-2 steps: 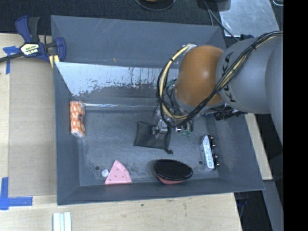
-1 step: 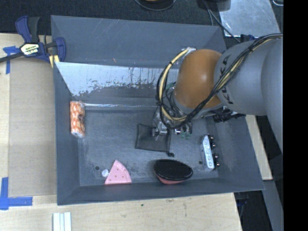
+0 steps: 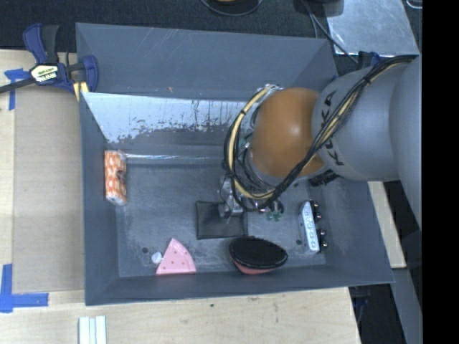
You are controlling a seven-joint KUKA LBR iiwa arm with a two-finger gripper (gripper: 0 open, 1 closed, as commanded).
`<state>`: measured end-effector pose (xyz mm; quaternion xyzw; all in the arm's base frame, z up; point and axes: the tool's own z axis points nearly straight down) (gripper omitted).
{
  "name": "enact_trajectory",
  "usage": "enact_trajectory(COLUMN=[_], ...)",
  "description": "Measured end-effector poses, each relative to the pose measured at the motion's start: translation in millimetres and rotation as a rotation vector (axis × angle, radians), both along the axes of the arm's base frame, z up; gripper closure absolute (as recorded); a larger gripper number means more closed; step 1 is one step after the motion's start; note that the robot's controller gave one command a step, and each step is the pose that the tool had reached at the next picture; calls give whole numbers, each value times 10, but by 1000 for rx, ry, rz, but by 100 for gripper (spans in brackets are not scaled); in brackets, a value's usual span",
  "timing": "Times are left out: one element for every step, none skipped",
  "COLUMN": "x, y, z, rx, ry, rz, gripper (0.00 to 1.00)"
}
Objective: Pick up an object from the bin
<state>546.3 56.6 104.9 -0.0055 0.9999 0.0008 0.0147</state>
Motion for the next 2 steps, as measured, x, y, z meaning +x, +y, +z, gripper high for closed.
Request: enact_trajectory(x=[211,356], y=[-106,12], z=[787,1231], rx=[1,3], ry=[2,-8], rz=[-62,-59], gripper=[100,100])
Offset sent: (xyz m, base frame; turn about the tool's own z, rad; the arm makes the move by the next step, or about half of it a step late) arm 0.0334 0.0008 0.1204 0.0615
